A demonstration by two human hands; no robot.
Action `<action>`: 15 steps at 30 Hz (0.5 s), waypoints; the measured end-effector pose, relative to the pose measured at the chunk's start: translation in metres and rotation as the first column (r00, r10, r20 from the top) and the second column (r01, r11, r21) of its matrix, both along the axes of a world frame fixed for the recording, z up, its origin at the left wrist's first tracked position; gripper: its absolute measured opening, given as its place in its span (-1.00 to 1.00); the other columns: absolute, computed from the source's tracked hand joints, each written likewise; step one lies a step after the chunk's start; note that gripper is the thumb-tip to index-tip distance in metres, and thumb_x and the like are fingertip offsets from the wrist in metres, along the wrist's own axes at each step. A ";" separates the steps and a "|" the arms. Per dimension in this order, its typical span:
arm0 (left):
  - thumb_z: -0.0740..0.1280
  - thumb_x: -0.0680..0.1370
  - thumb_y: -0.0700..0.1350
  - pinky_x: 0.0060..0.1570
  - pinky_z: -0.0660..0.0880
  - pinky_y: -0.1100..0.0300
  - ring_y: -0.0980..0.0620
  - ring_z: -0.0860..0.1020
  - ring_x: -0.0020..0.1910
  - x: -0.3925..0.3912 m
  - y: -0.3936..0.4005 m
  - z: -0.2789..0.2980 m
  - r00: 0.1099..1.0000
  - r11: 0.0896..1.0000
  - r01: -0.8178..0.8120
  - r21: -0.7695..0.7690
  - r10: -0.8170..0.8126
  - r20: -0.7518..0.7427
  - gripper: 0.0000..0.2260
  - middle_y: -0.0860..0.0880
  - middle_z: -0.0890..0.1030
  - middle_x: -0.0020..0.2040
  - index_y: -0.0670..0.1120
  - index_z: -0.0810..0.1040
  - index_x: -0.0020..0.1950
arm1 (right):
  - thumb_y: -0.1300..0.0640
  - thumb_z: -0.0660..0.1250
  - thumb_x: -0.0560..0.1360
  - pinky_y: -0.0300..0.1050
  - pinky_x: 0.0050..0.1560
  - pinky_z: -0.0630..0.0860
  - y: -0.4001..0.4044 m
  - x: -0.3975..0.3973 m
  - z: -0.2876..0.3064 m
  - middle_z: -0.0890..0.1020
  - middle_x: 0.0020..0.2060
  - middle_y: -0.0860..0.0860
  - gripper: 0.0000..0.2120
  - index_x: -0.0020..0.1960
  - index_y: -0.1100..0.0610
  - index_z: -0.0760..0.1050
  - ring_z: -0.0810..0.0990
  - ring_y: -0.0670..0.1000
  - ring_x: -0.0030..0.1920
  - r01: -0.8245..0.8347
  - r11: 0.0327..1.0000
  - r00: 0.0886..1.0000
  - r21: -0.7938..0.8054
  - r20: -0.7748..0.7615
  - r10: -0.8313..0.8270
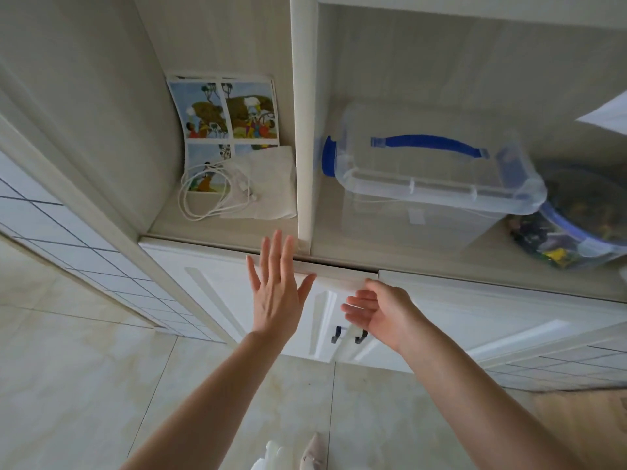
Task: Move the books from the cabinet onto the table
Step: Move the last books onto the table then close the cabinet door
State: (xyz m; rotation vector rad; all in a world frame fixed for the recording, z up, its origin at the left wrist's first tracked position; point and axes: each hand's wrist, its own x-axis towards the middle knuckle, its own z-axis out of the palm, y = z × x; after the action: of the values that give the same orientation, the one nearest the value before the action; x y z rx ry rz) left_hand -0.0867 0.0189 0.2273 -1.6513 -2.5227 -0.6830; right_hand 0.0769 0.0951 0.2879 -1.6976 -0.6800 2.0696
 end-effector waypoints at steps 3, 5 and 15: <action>0.03 0.59 0.25 0.51 -0.07 -0.14 -0.12 0.06 0.56 -0.002 0.006 -0.005 0.999 0.998 -0.052 -0.022 0.052 0.010 -0.32 -0.14 0.17 0.56 -0.20 0.14 0.54 | 0.21 0.26 0.57 0.13 0.05 0.57 0.006 -0.004 0.003 0.53 0.03 0.37 -0.76 0.12 0.40 0.41 0.59 0.34 0.02 0.071 0.997 0.992 -0.024 -0.107 -0.073; 0.02 0.59 0.24 0.50 -0.07 -0.16 -0.13 0.08 0.56 -0.004 0.009 -0.008 0.999 0.998 -0.042 -0.040 0.041 -0.016 -0.36 -0.10 0.24 0.54 -0.18 0.23 0.50 | 0.25 0.28 0.56 0.12 -0.02 0.58 0.010 -0.005 0.004 0.49 0.06 0.41 -0.70 0.16 0.46 0.38 0.57 0.39 0.07 0.121 0.991 0.975 -0.059 -0.182 -0.129; 0.02 0.60 0.23 0.50 -0.07 -0.18 -0.13 0.07 0.56 -0.005 0.012 -0.009 0.997 0.998 -0.047 -0.053 0.043 -0.071 -0.40 -0.09 0.26 0.53 -0.16 0.27 0.48 | 0.28 0.26 0.57 0.23 -0.20 0.65 0.021 -0.005 -0.002 0.46 0.22 0.45 -0.77 0.17 0.38 0.39 0.59 0.42 0.07 0.251 0.956 0.922 -0.149 -0.263 -0.283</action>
State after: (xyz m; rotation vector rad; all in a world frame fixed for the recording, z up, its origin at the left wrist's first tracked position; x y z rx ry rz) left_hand -0.0915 0.0312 0.2181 -1.5993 -2.5429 -0.5480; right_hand 0.0716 0.1164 0.2859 -1.4162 -0.2299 2.1227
